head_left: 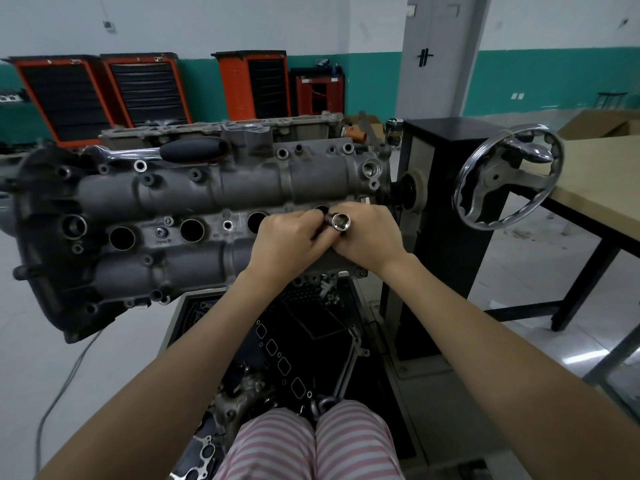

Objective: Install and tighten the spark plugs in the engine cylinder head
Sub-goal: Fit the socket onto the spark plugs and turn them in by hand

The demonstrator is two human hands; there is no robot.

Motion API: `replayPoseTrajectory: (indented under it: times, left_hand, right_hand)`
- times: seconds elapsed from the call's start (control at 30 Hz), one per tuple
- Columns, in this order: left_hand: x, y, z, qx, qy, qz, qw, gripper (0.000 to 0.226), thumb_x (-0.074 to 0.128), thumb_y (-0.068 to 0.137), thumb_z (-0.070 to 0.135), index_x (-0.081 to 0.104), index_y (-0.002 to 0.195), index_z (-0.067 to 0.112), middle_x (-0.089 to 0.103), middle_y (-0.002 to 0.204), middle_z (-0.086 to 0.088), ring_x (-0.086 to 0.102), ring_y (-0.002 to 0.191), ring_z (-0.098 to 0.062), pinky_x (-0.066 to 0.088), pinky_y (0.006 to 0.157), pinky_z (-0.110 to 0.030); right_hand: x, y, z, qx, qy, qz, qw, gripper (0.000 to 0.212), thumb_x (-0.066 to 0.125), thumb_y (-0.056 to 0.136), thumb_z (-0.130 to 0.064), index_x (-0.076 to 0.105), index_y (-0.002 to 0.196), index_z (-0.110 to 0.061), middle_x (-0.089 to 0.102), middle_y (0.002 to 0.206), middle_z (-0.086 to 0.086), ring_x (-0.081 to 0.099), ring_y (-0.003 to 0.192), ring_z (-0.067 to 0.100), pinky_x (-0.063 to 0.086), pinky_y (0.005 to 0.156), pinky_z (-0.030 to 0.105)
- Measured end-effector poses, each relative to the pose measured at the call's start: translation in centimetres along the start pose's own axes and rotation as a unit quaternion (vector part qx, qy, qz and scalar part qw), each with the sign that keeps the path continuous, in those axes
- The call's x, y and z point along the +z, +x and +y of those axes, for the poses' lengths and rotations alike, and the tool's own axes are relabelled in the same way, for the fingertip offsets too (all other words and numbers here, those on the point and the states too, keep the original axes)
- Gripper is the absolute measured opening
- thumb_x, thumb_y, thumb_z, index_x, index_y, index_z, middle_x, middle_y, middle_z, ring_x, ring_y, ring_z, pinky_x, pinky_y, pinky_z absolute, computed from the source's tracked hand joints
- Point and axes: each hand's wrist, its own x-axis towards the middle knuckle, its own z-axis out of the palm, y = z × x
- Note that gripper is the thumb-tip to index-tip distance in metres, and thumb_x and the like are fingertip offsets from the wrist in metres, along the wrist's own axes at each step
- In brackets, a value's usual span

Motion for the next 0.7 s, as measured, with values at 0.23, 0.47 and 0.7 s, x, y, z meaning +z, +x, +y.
replayPoseTrajectory:
  times: [0.23, 0.47, 0.7]
  left_hand:
    - [-0.36, 0.05, 0.64, 0.004, 0.0, -0.005, 1.0, 0.025, 0.048, 0.079, 0.022, 0.045, 0.062, 0.004, 0.043, 0.049, -0.002, 0.039, 0.036, -0.02, 0.023, 0.042, -0.02]
    - [0.15, 0.01, -0.05, -0.005, 0.014, 0.004, 1.0, 0.043, 0.057, 0.082, 0.029, 0.048, 0.049, 0.004, 0.045, 0.04, -0.007, 0.042, 0.034, -0.021, 0.031, 0.037, -0.024]
    - [-0.23, 0.01, 0.35, 0.003, 0.01, 0.016, 1.0, 0.031, 0.05, 0.08, 0.024, 0.045, 0.057, 0.005, 0.045, 0.045, -0.004, 0.041, 0.035, -0.022, 0.022, 0.042, -0.02]
  right_hand:
    - [0.21, 0.15, 0.13, 0.018, -0.035, -0.034, 0.999, 0.017, 0.065, 0.071, -0.017, 0.052, 0.068, -0.008, 0.057, 0.055, 0.003, 0.054, 0.047, 0.026, 0.027, 0.045, 0.024]
    - [0.32, 0.01, 0.32, 0.021, -0.021, -0.03, 0.999, 0.016, 0.061, 0.071, -0.017, 0.056, 0.057, -0.012, 0.056, 0.055, -0.001, 0.052, 0.049, 0.02, 0.024, 0.045, 0.022]
    - [0.07, 0.19, 0.04, 0.033, -0.03, -0.055, 0.997, 0.018, 0.062, 0.074, -0.02, 0.047, 0.069, -0.011, 0.056, 0.057, 0.003, 0.053, 0.05, 0.027, 0.026, 0.045, 0.026]
